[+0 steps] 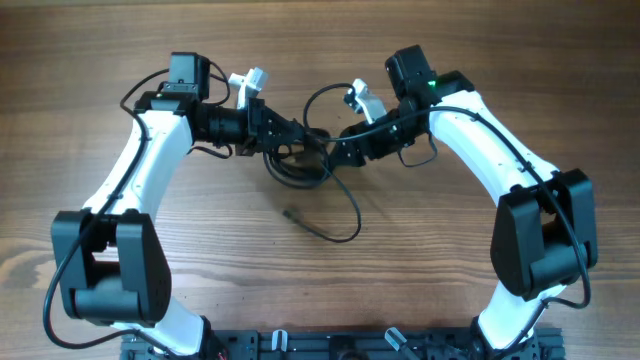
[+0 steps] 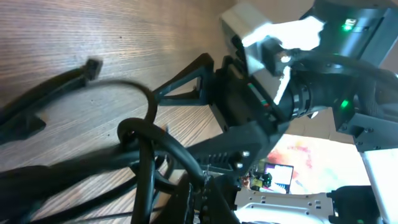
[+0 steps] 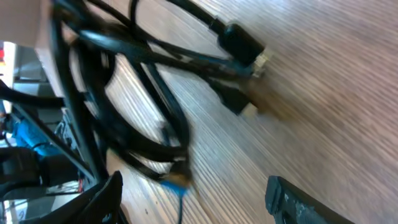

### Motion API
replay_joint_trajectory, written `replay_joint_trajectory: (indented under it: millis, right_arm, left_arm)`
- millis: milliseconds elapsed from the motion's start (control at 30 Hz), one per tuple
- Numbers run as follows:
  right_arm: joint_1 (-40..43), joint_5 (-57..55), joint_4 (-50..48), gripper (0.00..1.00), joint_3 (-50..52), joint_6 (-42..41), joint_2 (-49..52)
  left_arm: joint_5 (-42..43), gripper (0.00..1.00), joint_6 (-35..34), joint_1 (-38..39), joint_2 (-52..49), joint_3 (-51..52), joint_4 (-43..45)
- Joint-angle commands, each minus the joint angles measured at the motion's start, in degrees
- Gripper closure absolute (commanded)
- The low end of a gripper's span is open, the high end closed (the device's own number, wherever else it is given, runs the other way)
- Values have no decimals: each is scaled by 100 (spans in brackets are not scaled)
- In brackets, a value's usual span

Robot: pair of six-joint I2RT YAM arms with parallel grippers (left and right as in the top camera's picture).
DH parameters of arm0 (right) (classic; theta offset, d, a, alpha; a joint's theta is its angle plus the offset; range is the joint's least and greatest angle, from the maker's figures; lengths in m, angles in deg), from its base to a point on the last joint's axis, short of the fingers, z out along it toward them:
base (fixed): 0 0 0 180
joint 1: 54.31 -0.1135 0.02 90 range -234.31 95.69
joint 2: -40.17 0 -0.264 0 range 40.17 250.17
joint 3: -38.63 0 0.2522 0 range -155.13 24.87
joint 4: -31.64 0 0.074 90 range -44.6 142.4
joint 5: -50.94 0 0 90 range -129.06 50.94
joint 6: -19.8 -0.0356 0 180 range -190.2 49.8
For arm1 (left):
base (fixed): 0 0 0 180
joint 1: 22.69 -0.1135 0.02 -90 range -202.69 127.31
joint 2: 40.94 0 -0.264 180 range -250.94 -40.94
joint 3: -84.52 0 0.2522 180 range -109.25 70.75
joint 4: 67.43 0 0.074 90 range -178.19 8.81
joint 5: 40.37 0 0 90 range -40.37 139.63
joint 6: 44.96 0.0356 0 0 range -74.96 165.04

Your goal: Untangle cables

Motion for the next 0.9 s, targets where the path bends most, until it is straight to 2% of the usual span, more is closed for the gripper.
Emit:
replay_joint_trajectory:
  millis: [0, 167, 333, 567, 667, 733, 867]
  right_arm:
    - [-39, 1091, -367, 23, -48, 186, 114]
    - [-39, 1036, -841, 25, -48, 203, 114]
    - [-59, 946, -944, 28, -48, 728, 114]
    - [-289, 704, -909, 20, -48, 2601, 114]
    - [-372, 269, -918, 19, -48, 2892, 114]
    - [-385, -85, -951, 26, -48, 2986, 114]
    - [-385, -98, -970, 41, -48, 3029, 114]
  left_arm:
    - [114, 96, 343, 17, 94, -11, -271]
    - [116, 96, 570, 15, 94, -11, -649]
    - [122, 96, 715, 15, 94, -11, -892]
    - [337, 96, 841, 15, 94, -13, -1021]
    - [339, 96, 844, 15, 94, -13, -1143]
    - [470, 96, 855, 15, 94, -11, -1228]
    - [815, 96, 990, 15, 94, -13, -1309]
